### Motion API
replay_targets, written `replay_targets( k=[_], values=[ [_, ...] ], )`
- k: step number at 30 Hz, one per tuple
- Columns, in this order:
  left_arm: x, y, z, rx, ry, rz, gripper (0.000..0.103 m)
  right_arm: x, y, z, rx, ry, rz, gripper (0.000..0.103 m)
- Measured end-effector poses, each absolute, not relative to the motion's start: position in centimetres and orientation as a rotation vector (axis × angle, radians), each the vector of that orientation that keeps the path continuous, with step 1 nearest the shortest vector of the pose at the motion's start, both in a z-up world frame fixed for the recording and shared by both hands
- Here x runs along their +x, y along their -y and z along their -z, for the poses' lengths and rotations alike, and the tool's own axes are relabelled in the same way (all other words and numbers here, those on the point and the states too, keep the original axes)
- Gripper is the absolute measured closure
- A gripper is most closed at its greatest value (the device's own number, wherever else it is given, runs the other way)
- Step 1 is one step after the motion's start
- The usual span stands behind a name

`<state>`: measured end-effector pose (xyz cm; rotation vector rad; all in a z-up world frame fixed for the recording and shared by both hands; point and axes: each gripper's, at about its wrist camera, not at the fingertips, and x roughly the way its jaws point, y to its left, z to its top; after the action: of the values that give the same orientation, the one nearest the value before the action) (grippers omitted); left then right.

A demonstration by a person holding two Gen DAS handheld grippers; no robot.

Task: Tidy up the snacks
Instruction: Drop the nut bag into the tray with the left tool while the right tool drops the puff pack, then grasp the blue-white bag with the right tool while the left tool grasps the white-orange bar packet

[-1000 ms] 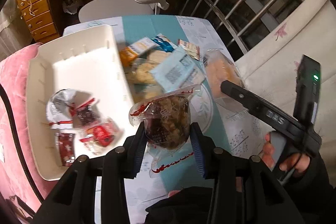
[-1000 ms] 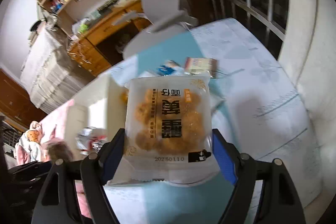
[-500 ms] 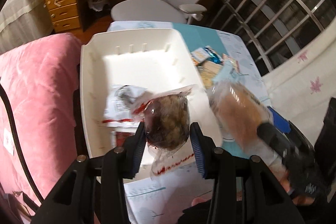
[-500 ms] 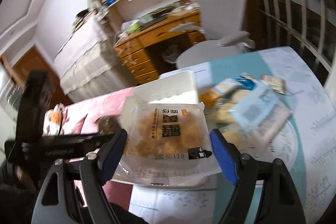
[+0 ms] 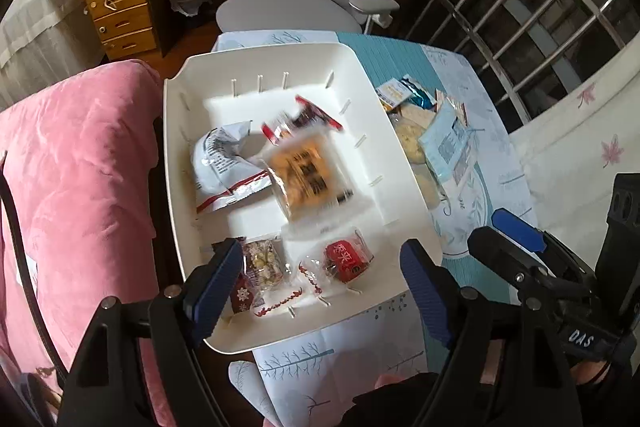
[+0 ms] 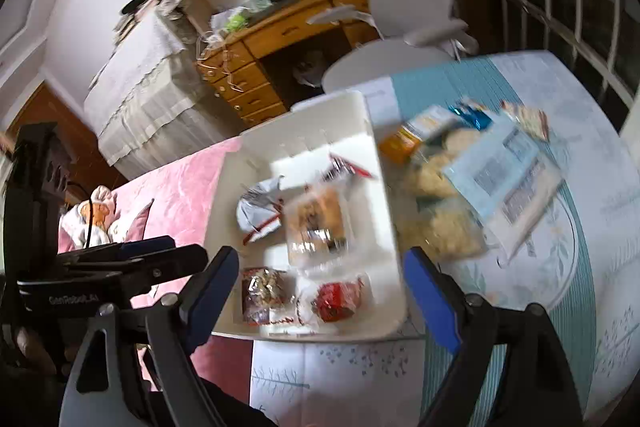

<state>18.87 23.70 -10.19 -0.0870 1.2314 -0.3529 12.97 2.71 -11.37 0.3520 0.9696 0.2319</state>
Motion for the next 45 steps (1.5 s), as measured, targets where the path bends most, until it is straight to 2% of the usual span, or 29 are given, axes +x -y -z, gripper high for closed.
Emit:
replay_targets(
  k=[8, 15, 17, 19, 25, 34, 45],
  values=[
    [21.2, -19.4, 9.2, -0.008, -1.261, 0.469, 0.023, 12.8, 2.8, 13.5, 0.491, -1.091, -0.042, 0.018],
    [25.3, -13.6, 7.5, 0.101, -1.279, 0.575, 0.023, 13.8, 9.8, 16.2, 0.757, -1.109, 0.089, 0.018],
    [26.8, -11.8, 7.3, 0.139, -1.284, 0.604, 0.023, 14.4, 11.3, 17.1, 0.82, -1.105, 0.126, 0.016],
    [28.3, -10.4, 7.4, 0.173, -1.292, 0.613, 0.022, 15.3, 12.8, 18.2, 0.89, -1.093, 0.154, 0.01],
    [33.4, -5.7, 9.9, 0.302, -1.362, 0.592, 0.022, 18.7, 14.7, 21.4, 0.97, -1.121, 0.24, 0.001],
    [39.8, -1.5, 14.8, 0.422, -1.419, 0.522, 0.022, 23.7, 14.3, 24.9, 1.013, -1.2, 0.303, 0.0],
    [43.0, 2.0, 19.7, 0.508, -1.474, 0.478, 0.022, 26.8, 15.1, 26.9, 0.965, -1.317, 0.437, 0.0]
  ],
)
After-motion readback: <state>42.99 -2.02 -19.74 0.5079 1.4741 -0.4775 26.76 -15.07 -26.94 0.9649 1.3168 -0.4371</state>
